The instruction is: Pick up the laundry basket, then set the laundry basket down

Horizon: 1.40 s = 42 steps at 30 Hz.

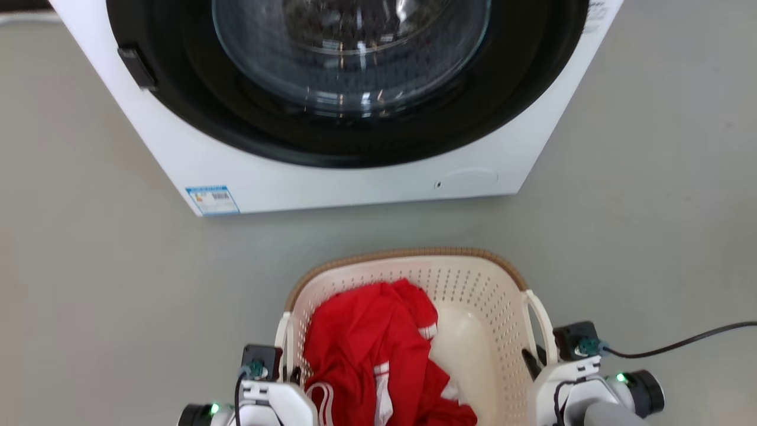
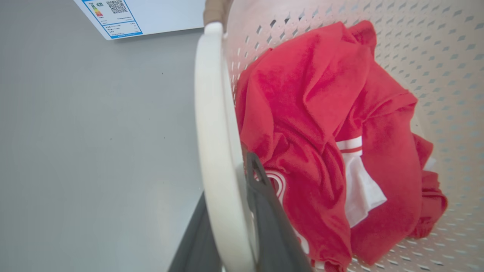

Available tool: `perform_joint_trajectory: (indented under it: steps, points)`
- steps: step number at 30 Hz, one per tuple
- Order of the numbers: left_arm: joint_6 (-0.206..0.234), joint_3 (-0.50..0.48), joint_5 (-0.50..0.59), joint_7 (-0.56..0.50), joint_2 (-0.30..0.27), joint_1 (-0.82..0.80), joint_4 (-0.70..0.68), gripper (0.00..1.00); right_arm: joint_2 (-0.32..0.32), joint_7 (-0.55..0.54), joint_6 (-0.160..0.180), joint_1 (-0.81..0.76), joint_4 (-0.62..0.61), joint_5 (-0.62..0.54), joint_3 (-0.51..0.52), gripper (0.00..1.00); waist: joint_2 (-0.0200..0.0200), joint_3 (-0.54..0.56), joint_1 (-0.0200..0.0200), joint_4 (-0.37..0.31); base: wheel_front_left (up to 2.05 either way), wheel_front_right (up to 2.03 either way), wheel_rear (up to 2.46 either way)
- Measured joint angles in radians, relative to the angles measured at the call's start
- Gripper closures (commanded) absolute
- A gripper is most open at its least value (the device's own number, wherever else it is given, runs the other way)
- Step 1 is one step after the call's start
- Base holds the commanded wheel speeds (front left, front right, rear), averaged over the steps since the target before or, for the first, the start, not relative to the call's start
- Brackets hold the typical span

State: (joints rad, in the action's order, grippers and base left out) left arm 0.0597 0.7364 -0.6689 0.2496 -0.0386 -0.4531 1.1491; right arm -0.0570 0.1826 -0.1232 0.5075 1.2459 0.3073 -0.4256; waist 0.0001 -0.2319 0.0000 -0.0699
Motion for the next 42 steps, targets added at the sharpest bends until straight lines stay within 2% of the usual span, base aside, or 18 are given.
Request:
perform_joint_trajectory:
  steps: [9,20,42]
  points:
    - [-0.012,0.098,-0.06,-0.003,-0.006,0.058,0.017,1.0,-0.001,-0.039,0.0,-0.073,-0.003,0.058,-0.066,1.0,0.0,0.104,0.0,-0.012,0.0,0.0,0.0]
    - [-0.011,0.191,-0.139,-0.012,-0.016,0.111,0.018,1.0,-0.004,-0.059,0.001,-0.139,-0.013,0.119,-0.127,1.0,0.0,0.198,0.0,0.006,0.0,0.0,0.0]
    - [0.021,0.326,-0.262,-0.02,-0.025,0.119,0.0,1.0,-0.011,-0.069,0.001,-0.144,-0.006,0.154,-0.171,1.0,0.0,0.209,0.0,-0.001,0.0,0.0,0.0]
